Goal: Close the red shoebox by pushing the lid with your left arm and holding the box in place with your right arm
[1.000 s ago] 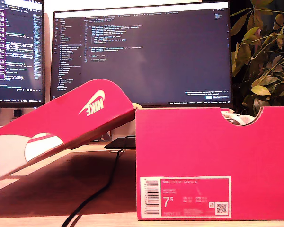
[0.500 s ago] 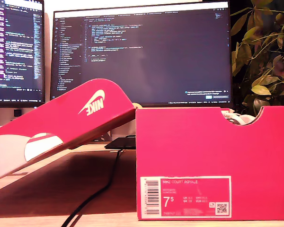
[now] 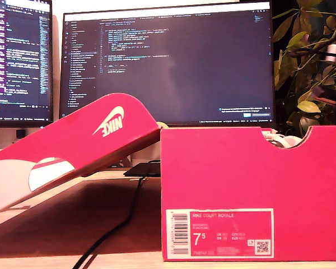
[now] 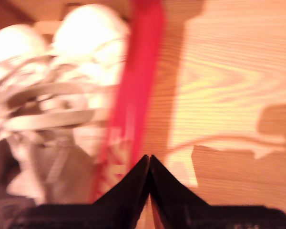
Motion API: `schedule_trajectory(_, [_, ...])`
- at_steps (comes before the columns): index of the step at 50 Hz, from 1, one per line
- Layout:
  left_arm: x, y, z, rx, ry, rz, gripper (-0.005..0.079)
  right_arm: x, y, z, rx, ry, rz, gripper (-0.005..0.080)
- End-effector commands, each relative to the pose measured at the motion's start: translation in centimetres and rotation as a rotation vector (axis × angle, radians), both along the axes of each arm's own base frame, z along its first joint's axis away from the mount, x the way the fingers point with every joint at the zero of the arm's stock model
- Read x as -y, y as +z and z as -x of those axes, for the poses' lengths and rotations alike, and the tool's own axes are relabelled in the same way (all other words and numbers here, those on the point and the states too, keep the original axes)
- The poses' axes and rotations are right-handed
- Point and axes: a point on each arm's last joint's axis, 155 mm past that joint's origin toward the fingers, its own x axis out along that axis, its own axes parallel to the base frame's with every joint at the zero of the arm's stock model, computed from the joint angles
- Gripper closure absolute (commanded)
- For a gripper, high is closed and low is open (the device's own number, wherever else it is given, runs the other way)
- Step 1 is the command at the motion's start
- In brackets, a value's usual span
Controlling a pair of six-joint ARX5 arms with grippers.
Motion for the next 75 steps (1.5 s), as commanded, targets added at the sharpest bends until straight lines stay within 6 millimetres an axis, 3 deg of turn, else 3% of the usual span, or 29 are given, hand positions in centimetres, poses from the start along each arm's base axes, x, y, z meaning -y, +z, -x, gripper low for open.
schedule_trajectory(1, [0.3,-0.1,0.1,-0.003,-0.017,0.004,0.0762,-0.9,0.6,-0.6,0.022,0.025,-0.005,0.0764])
schedule_trajectory(13, [2.4,0.0,1.2,-0.033,-0.074,0.061,0.0762,-2.2,0.7,-0.4,0.028,0.061,-0.008,0.0765])
schedule_trajectory(27, [4.9,-2.7,2.8,-0.131,-0.157,0.083,0.0762,-2.2,0.6,-0.3,0.023,0.061,-0.007,0.0764])
schedule_trajectory(32, [5.4,-2.8,2.7,-0.117,-0.173,0.09,0.0762,-2.2,0.6,-0.2,0.019,0.062,-0.007,0.0764])
schedule_trajectory(52, [6.8,-0.1,1.7,-0.054,-0.201,0.222,0.0762,-2.4,0.4,0.0,0.008,0.069,-0.006,0.0764])
schedule_trajectory(59, [6.3,1.1,0.7,-0.021,-0.19,0.232,0.0762,-2.5,0.3,0.2,0.0,0.073,-0.005,0.0764])
schedule_trajectory(75, [4.8,6.4,-1.6,0.102,-0.165,0.222,0.0762,-3.5,0.0,0.9,-0.017,0.104,-0.002,0.0764])
